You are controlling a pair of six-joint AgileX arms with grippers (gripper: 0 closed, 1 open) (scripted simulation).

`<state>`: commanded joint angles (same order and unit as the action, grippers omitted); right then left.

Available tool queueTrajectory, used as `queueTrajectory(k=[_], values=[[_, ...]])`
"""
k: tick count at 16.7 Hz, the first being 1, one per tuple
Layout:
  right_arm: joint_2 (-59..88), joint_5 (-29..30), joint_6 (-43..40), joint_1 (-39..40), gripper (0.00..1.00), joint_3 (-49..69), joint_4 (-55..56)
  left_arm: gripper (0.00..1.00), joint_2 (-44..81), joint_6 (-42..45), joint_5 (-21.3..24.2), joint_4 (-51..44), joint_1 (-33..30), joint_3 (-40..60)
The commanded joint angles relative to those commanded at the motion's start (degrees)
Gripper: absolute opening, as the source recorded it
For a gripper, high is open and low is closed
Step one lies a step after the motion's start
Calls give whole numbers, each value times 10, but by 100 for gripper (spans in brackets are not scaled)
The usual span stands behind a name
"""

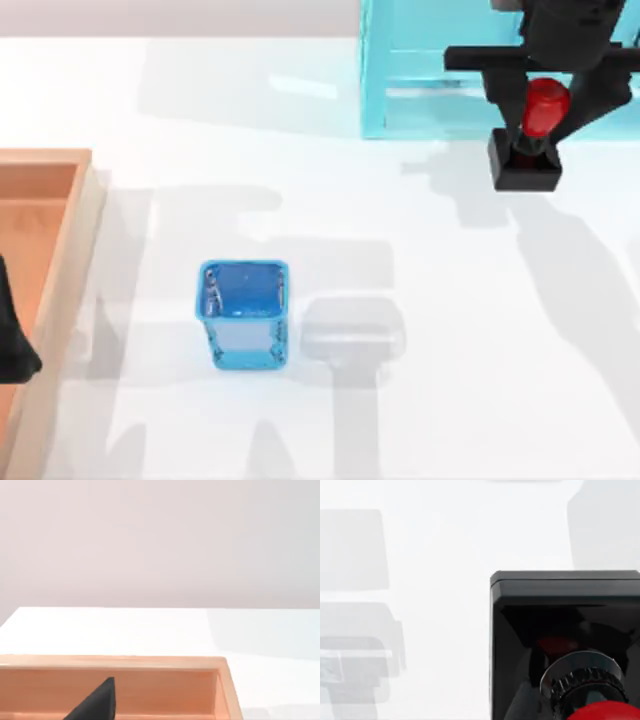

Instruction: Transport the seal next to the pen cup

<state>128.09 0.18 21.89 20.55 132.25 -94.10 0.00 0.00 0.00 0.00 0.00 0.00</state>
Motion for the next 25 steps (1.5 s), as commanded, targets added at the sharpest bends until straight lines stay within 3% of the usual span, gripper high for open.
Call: queueTrajectory(k=[7,18,25], values=[[0,-1,13,12,0,7,-5,100,0,0,0,0,0,0],[19,1,208,210,0,-75,90,100,0,0,0,0,0,0],[17,1,226,225,0,-83,100,100,0,0,0,0,0,0]])
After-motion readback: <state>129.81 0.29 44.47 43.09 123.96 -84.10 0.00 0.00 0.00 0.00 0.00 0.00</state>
